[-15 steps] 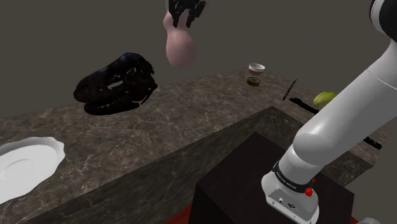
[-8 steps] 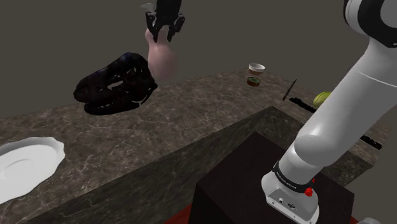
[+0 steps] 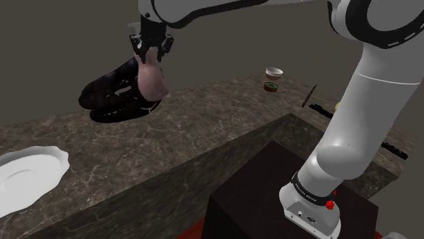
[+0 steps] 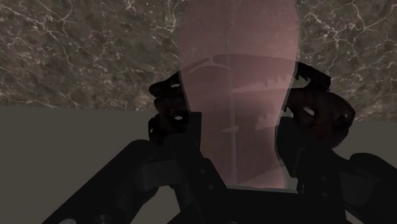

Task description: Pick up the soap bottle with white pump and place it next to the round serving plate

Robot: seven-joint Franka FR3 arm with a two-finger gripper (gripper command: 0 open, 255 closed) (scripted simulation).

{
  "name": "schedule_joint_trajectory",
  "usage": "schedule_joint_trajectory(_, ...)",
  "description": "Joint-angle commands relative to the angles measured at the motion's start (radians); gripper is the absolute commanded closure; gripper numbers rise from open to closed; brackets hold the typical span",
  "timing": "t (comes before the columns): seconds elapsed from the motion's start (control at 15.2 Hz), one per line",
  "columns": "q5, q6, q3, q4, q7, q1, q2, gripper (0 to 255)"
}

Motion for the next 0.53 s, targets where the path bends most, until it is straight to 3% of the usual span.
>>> schedule_joint_trajectory(0.0, -0.043, 0.0, 0.008, 0.047, 0.049, 0.028, 0.061, 255)
schedule_joint_trajectory(0.46, -0.176, -0.002, 0.002, 0.222, 0.188, 0.148, 0.285, 255)
